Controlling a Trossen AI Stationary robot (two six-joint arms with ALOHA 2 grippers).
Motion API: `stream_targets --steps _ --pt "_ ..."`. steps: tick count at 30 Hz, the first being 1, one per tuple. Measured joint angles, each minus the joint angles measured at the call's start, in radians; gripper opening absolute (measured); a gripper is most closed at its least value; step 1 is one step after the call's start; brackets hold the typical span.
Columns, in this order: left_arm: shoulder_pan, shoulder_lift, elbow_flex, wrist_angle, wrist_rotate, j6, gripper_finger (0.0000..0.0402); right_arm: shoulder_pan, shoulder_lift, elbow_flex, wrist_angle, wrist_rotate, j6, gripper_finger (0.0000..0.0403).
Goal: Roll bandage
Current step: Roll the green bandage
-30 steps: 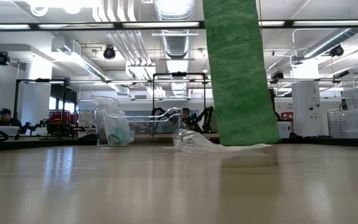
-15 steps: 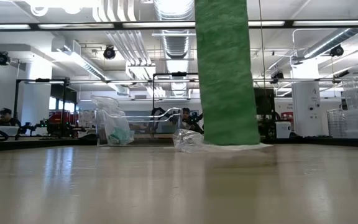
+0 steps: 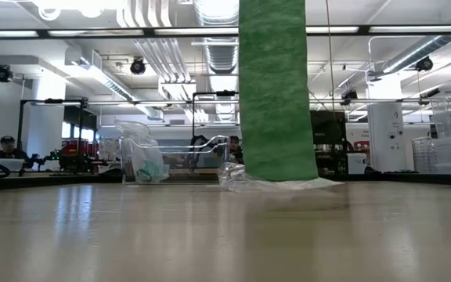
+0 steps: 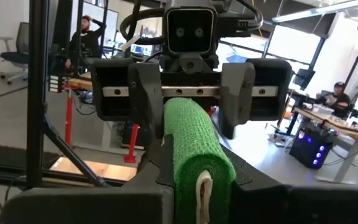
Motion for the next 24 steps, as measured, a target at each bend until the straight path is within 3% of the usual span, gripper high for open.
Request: stream_targets --steps 8,13,24 --pt "0.013 -0.001 0.001 -0.059 0.025 0.039 0.0037 0.0 0.002 -0.041 0.045 -0.006 -0.015 0.004" --pt "0.013 -0.005 0.001 -0.072 0.029 0.063 0.0036 0.001 0.002 -0.045 0.05 -0.012 0.008 0.0056" --pt "0.013 -0.005 0.001 -0.077 0.02 0.11 0.0041 0.002 0.002 -0.045 0.062 -0.019 0.183 0.0164"
